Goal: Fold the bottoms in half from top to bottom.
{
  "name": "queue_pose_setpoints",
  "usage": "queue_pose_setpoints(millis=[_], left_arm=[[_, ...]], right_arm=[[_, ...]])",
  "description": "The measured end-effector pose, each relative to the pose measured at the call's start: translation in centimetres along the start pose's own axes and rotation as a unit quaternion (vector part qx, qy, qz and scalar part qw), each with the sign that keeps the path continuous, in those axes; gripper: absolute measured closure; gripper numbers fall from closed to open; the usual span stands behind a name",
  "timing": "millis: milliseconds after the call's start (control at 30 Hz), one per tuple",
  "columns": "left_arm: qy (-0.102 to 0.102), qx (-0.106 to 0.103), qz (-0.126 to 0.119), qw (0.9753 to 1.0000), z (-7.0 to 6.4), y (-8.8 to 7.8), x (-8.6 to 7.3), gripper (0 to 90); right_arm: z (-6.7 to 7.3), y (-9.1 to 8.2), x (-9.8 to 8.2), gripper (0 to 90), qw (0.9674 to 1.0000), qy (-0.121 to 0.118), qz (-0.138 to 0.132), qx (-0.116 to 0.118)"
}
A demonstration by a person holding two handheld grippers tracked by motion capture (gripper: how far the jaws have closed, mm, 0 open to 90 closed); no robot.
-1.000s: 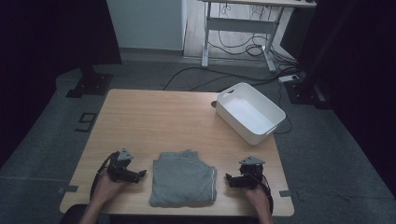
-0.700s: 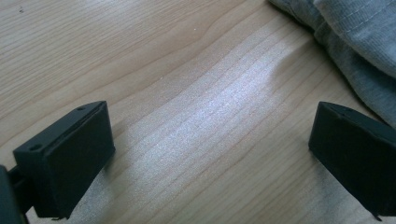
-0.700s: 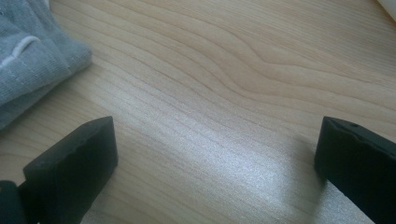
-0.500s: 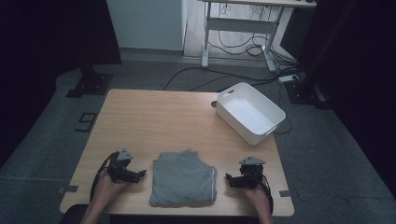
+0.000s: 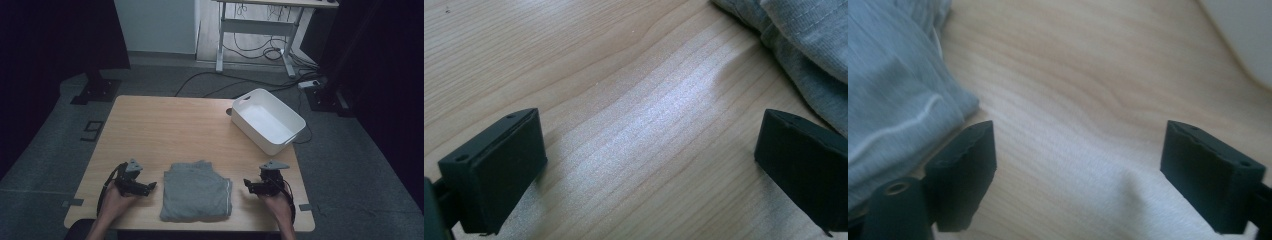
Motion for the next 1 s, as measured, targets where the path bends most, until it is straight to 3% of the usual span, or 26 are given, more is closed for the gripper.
queue_pose_setpoints(millis=[433, 733, 1000], left_arm=[[0.0, 0.0, 0.0, 1.0, 0.0, 0.0, 0.0, 0.0], [0.0, 0.0, -0.001, 1.0, 0.0, 0.0, 0.0, 0.0], [0.002, -0.001, 0.0, 1.0, -0.1, 0.0, 0.0, 0.0]], right_arm=[[-1.5, -0.9, 4.9, 33.6, 0.9999, -0.002, -0.001, 0.013], [-2.9, -1.3, 7.7, 47.6, 0.9999, -0.005, -0.007, -0.005], [-4.3, -1.1, 9.0, 62.4, 0.9995, -0.015, -0.001, -0.028]])
Point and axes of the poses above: each handheld gripper's, and its own axes: y roughly forward along the jaws, x roughly out of its top, z roughly to its left, the point moved 3 cm from there along y, roughly forward along the jaws, and after that the axes turned 14 degrees about -z, right-handed, at the moved point
